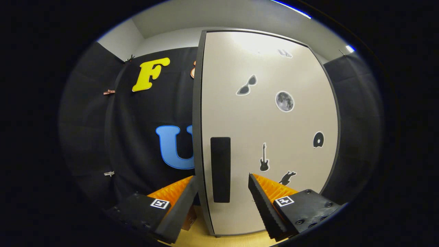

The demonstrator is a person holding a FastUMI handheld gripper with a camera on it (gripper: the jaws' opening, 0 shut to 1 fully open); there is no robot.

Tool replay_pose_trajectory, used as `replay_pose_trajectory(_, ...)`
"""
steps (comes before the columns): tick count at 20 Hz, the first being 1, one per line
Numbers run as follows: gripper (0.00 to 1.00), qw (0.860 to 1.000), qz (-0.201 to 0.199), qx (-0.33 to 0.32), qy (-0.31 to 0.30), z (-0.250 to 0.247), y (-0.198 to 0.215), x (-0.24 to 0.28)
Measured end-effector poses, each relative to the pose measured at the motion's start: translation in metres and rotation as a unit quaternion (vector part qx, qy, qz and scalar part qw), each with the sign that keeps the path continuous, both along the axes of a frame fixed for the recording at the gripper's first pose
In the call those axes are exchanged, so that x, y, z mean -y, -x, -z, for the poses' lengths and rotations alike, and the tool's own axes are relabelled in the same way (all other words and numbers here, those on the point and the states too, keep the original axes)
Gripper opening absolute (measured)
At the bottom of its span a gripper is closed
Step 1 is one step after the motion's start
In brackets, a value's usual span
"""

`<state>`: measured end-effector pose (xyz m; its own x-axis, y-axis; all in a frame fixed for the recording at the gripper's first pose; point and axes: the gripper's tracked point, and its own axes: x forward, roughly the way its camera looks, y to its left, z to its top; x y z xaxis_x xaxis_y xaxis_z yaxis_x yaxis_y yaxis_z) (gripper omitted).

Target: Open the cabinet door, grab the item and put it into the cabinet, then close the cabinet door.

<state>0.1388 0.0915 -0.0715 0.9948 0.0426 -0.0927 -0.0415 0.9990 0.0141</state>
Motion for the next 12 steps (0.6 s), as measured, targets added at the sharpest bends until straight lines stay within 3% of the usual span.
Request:
replay_pose_trajectory(2,0.79,1.000,0.007,-0.010,0.001,0.011,-0.011,0.001)
replay_pose_trajectory(8,0.79,1.000,0.017,-0.003,0.003,0.015,-0.025,-0.001)
replay_pose_trajectory(10,0.70,1.000,0.023,0.000,0.004,0.015,-0.029,0.000)
replay_pose_trajectory(11,0.53,1.000,0.020,-0.001,0.003,0.016,-0.029,-0.002)
replay_pose_trajectory(12,0.44,1.000,0.023,-0.001,0.008,0.017,-0.029,-0.002)
